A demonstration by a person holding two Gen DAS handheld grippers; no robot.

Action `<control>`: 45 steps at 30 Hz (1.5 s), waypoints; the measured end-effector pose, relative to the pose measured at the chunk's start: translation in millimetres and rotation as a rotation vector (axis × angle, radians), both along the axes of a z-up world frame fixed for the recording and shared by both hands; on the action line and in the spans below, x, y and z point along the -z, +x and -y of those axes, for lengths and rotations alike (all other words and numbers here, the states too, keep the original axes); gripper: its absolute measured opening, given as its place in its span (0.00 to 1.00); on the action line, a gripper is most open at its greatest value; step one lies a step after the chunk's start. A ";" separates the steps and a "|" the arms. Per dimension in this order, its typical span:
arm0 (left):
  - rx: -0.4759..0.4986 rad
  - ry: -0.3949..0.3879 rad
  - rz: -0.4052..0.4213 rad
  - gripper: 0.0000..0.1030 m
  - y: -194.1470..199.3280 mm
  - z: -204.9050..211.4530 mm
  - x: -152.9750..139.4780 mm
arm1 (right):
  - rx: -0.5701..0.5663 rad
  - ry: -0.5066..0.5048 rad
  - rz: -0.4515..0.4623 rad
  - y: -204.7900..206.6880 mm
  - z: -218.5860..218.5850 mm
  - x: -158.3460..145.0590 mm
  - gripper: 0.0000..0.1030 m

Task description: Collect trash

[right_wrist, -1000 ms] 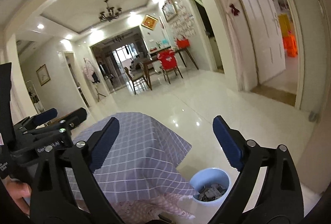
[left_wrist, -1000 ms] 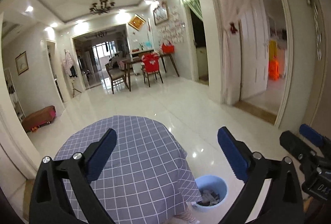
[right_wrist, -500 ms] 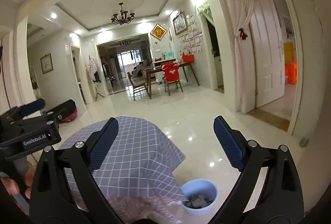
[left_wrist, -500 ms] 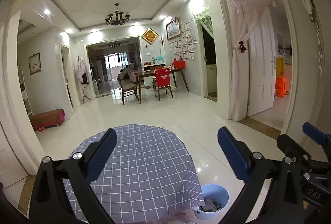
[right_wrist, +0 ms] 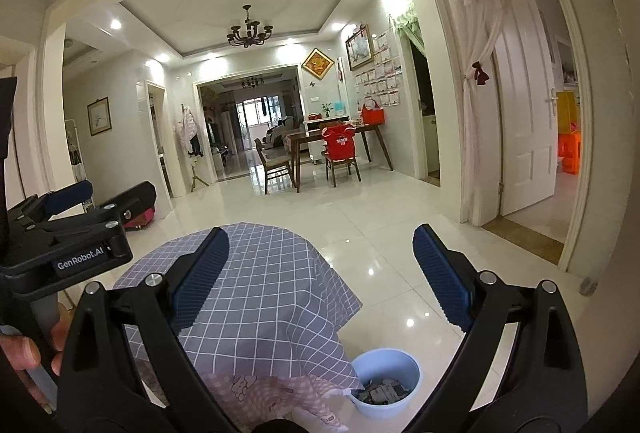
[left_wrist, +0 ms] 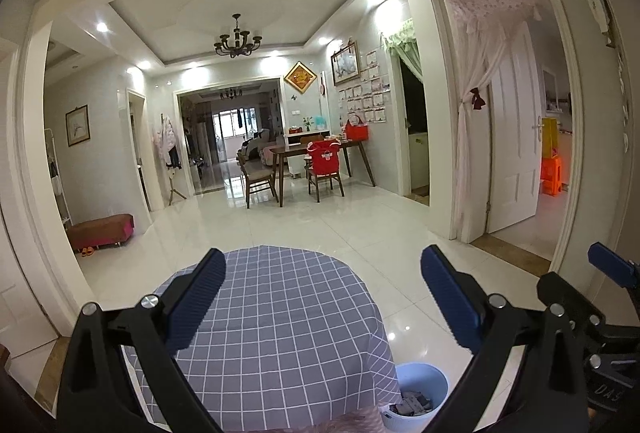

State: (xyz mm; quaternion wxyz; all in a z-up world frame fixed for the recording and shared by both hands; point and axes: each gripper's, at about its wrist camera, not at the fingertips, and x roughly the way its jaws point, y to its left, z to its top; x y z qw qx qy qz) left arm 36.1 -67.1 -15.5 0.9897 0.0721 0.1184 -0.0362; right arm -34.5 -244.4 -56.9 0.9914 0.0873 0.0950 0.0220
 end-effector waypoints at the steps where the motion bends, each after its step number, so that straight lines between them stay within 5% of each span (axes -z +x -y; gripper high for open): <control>1: -0.001 0.002 0.001 0.94 -0.3 1.1 -0.4 | -0.003 0.002 0.000 0.0 1.3 -1.5 0.89; 45: 0.005 0.010 -0.002 0.94 -8.3 7.6 4.3 | -0.019 0.032 0.002 -1.1 4.1 3.4 0.89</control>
